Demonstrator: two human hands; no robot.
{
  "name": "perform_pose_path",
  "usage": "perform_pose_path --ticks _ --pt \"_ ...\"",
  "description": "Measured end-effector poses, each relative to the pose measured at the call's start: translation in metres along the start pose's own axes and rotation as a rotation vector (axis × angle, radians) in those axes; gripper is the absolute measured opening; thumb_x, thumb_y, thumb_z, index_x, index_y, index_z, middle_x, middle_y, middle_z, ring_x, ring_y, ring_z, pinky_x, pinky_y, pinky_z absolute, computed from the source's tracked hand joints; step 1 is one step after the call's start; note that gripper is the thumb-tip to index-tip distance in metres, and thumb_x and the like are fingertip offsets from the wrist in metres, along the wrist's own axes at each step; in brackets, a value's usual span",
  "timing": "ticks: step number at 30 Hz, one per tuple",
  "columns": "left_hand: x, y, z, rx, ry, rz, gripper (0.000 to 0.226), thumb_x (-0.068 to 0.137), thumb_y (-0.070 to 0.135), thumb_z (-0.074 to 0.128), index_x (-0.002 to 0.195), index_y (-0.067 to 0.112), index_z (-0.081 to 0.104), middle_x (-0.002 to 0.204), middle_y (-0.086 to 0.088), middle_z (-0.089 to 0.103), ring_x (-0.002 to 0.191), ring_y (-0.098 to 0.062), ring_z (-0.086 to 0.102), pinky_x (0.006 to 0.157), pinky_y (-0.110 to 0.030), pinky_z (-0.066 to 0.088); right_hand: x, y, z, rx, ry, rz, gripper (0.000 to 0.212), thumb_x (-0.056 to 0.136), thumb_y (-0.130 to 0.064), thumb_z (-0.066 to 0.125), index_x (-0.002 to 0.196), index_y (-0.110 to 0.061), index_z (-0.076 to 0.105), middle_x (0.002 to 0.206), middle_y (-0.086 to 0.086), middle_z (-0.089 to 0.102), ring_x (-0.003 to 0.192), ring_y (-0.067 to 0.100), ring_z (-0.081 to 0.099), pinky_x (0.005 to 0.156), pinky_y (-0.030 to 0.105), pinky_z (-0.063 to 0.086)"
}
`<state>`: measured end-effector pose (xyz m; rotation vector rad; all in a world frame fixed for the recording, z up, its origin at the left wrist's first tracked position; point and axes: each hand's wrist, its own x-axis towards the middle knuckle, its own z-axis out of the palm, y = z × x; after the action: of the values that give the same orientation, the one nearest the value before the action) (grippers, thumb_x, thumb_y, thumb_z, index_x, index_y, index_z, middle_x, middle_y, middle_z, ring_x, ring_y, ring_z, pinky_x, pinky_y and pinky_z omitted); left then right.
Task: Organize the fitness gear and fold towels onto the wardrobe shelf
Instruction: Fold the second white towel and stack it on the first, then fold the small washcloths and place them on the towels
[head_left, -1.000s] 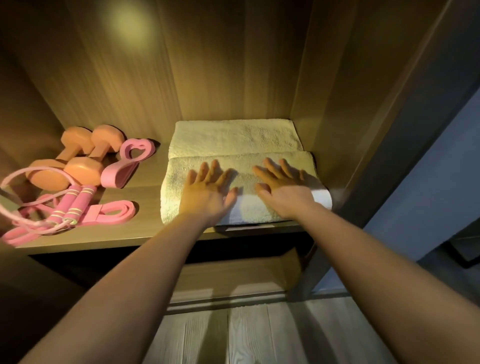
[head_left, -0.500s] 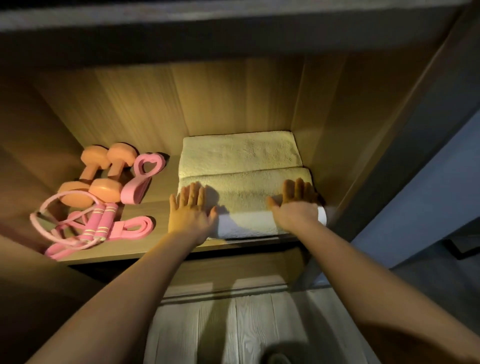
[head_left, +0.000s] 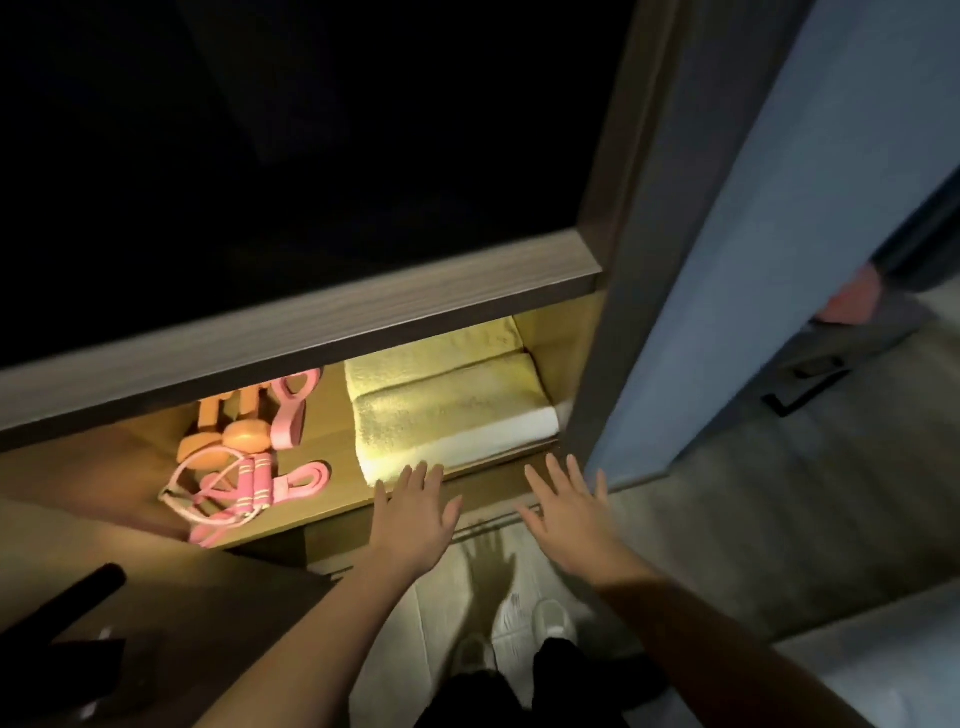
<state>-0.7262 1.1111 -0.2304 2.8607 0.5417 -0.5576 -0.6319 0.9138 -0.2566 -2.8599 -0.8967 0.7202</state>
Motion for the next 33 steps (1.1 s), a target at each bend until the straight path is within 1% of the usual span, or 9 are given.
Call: perform_pose_path --ticks 6,11,13,15,16,18,20,26,33 --pt "-0.007 0.064 -0.007 0.049 0.006 0.295 0.066 0.097 0.057 0.023 0.153 0.024 0.017 0.161 -0.002 0.017 0.149 -0.020 0.011 0.119 -0.044 0.012 -0.054 0.058 0.012 0.086 0.053 0.125 0.063 0.096 -0.056 0.025 0.154 -0.033 0.014 0.163 0.001 0.007 0.150 0.025 0.001 0.117 0.051 0.000" --pt "0.020 0.147 -0.013 0.047 -0.007 0.439 0.063 0.099 0.054 0.026 0.153 0.024 0.016 0.162 -0.001 0.016 0.149 -0.019 0.010 0.120 -0.043 0.013 -0.063 0.126 -0.004 0.118 0.128 0.233 0.063 0.097 -0.053 0.031 0.154 -0.030 0.020 0.162 0.002 0.013 0.150 0.023 0.006 0.117 0.051 -0.002" --pt "0.038 0.186 -0.014 0.051 -0.012 0.473 0.062 0.100 0.053 0.028 0.153 0.023 0.019 0.161 -0.001 0.018 0.149 -0.019 0.012 0.120 -0.043 0.014 -0.068 0.158 -0.016 0.100 0.230 0.230 0.059 0.095 -0.050 0.042 0.148 -0.024 0.039 0.156 0.008 0.032 0.146 0.029 0.024 0.116 0.056 0.012" --pt "0.056 0.229 -0.015 0.058 -0.007 0.506 0.059 0.100 0.051 0.031 0.150 0.021 0.025 0.158 -0.002 0.024 0.147 -0.019 0.017 0.118 -0.041 0.018 -0.075 0.197 -0.027 0.029 0.330 0.199 0.053 0.091 -0.046 0.054 0.133 -0.016 0.059 0.139 0.014 0.054 0.132 0.035 0.047 0.105 0.061 0.033" --pt "0.063 0.251 -0.015 0.070 -0.004 0.529 0.057 0.099 0.050 0.032 0.149 0.021 0.028 0.156 -0.002 0.028 0.146 -0.019 0.020 0.117 -0.040 0.021 -0.078 0.220 -0.033 0.028 0.330 0.191 0.053 0.091 -0.045 0.056 0.134 -0.015 0.058 0.140 0.015 0.054 0.133 0.036 0.046 0.104 0.061 0.033" --pt "0.074 0.295 -0.015 0.088 -0.013 0.572 0.056 0.099 0.048 0.033 0.148 0.021 0.028 0.153 -0.002 0.031 0.143 -0.020 0.024 0.113 -0.036 0.024 -0.086 0.266 -0.046 0.043 0.223 0.226 0.059 0.098 -0.048 0.041 0.150 -0.020 0.033 0.157 0.011 0.028 0.147 0.031 0.021 0.115 0.057 0.015" --pt "0.081 0.338 -0.015 0.069 -0.031 0.584 0.056 0.100 0.046 0.034 0.149 0.021 0.027 0.155 -0.001 0.029 0.143 -0.019 0.024 0.113 -0.034 0.024 -0.091 0.314 -0.056 0.048 0.162 0.262 0.061 0.100 -0.051 0.026 0.155 -0.025 0.014 0.163 0.005 0.009 0.150 0.026 0.003 0.118 0.053 0.003" --pt "0.110 0.449 -0.022 -0.069 -0.088 0.555 0.057 0.101 0.042 0.038 0.152 0.019 0.025 0.158 -0.002 0.025 0.145 -0.019 0.022 0.116 -0.034 0.022 -0.100 0.430 -0.099 0.035 0.118 0.326 0.061 0.100 -0.050 0.028 0.154 -0.027 0.012 0.163 0.007 0.004 0.150 0.028 -0.003 0.117 0.054 0.000" --pt "0.188 0.553 -0.042 -0.063 -0.113 0.568 0.058 0.101 0.040 0.041 0.152 0.016 0.026 0.158 -0.006 0.025 0.145 -0.022 0.023 0.115 -0.039 0.026 -0.069 0.522 -0.136 0.073 0.079 0.383 0.061 0.103 -0.044 0.030 0.155 -0.024 0.007 0.163 0.008 -0.001 0.149 0.030 -0.005 0.119 0.055 0.004"
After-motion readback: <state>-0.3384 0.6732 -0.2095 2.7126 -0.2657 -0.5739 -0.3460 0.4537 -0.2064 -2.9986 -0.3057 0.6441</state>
